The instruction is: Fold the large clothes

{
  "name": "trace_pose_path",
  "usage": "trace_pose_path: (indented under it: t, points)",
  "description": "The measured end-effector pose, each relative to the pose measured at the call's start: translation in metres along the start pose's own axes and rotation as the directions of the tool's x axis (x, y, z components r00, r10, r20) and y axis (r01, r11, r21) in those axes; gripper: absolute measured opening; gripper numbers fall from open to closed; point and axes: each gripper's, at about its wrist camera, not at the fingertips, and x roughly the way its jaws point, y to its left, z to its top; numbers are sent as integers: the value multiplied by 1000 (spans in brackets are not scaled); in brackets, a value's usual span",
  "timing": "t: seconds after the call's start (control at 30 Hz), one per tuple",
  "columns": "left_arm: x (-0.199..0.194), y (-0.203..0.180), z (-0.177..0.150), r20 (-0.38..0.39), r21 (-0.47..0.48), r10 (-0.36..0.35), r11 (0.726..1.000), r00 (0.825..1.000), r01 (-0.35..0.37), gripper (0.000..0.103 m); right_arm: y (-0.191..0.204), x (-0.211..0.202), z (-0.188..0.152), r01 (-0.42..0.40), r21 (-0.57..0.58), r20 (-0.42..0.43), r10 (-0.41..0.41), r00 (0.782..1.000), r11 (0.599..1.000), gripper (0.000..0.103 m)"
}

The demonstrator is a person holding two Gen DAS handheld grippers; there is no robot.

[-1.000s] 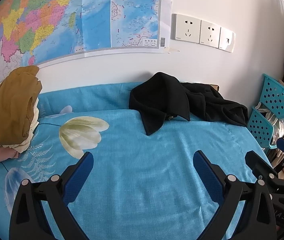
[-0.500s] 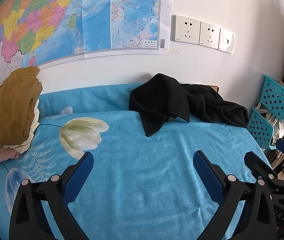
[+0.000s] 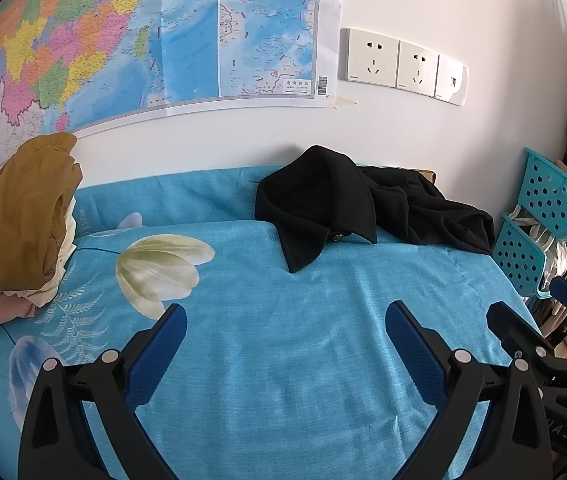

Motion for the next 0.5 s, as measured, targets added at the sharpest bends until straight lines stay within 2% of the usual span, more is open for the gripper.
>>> trace_pose_path:
  t: [0.5]
  points:
    - [5, -4, 0, -9, 2, 2, 1000, 1000, -2, 97, -2, 6, -1, -2, 4, -8, 2, 1000, 1000, 98]
